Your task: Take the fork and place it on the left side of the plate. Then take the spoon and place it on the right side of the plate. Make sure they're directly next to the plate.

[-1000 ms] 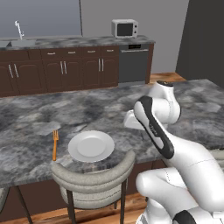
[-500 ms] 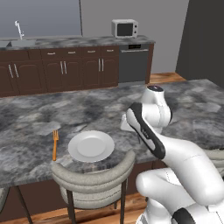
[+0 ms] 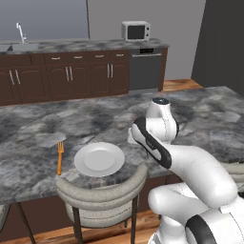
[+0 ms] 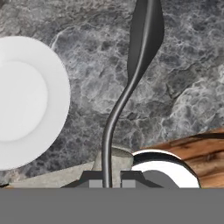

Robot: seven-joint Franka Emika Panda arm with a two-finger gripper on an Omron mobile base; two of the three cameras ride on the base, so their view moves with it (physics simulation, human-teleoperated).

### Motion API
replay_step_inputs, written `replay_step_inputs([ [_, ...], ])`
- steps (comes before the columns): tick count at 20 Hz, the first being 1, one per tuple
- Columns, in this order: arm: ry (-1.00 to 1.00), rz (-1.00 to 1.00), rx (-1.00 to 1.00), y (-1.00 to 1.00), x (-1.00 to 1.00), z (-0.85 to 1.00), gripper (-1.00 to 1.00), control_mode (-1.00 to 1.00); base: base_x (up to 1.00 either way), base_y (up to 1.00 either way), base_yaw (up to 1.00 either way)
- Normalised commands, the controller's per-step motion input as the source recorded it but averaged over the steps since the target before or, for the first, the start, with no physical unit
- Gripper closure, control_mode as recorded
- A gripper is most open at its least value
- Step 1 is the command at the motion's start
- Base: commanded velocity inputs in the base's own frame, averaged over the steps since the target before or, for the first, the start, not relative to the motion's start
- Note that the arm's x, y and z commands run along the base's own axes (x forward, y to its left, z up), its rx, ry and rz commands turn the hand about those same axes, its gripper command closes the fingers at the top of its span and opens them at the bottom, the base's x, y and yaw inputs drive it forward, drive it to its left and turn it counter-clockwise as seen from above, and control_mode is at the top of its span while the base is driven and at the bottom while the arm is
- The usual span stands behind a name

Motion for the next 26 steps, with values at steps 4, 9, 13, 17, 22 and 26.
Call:
replay_step_inputs([
  [4, 0.0, 0.0, -0.04, 0.08, 0.29, -0.27, 1.0, -1.0, 0.0, 0.0, 0.0],
  [9, 0.0, 0.0, -0.04, 0.11, 0.25, -0.26, 1.0, -1.0, 0.0, 0.0, 0.0],
  [13, 0.0, 0.0, -0.03, 0.1, 0.22, -0.27, 1.0, -1.0, 0.0, 0.0, 0.0],
  [17, 0.0, 0.0, -0.03, 0.05, 0.24, -0.3, 1.0, -1.0, 0.0, 0.0, 0.0],
  [22, 0.0, 0.0, -0.01, 0.01, 0.31, -0.32, 1.0, -1.0, 0.0, 0.0, 0.0],
  [26, 0.0, 0.0, -0.01, 0.0, 0.33, -0.32, 1.0, -1.0, 0.0, 0.0, 0.0],
])
